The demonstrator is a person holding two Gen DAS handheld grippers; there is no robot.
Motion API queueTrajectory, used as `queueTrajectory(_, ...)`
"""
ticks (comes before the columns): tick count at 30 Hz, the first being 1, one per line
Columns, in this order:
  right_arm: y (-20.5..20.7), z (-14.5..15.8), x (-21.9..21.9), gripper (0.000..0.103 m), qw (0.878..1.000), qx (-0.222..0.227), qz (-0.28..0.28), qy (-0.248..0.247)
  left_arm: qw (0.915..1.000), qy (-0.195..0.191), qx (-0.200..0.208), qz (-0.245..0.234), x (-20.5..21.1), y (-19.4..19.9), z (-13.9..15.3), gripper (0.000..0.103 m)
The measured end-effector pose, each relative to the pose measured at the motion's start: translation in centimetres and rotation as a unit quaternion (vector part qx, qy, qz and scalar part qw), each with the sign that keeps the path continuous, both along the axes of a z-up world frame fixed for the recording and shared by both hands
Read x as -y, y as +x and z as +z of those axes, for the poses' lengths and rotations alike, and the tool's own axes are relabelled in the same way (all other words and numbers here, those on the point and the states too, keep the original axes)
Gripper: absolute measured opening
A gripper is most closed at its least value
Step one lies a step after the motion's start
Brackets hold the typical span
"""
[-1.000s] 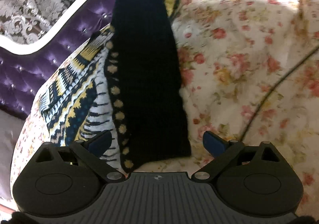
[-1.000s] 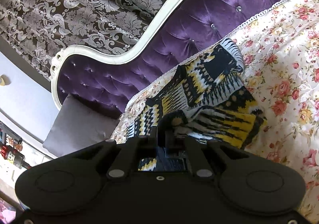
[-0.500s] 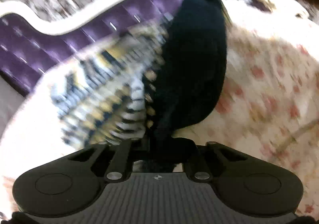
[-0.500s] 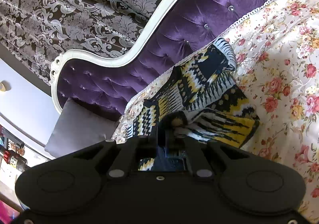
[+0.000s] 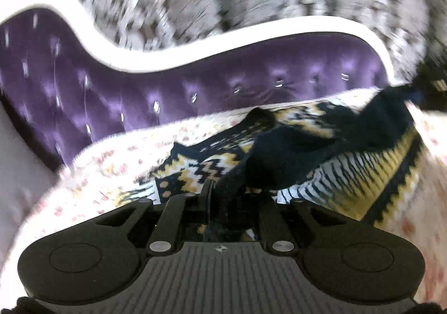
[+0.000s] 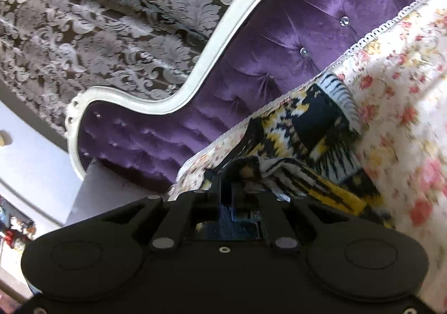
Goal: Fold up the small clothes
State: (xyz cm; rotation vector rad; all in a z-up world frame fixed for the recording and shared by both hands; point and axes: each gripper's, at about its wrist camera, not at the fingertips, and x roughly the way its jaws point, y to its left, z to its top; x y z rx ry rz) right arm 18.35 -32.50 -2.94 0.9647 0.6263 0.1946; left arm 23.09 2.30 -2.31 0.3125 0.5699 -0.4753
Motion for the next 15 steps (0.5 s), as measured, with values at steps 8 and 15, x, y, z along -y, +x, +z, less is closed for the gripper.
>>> queueTrajectory(8,3.5,-2.3,0.5,0.037,0.994,0.005,-0.01,-0.112,0.9801,-0.145,-0.107,0.084,-4.8,6.0,-3.4,0.069)
queueTrajectory(15,3.2,-2.6,0.9,0.061,0.978,0.037,0.042,-0.203,0.972,-0.166,-0.154,0.063,-6.8,6.6,-5.2,0.072)
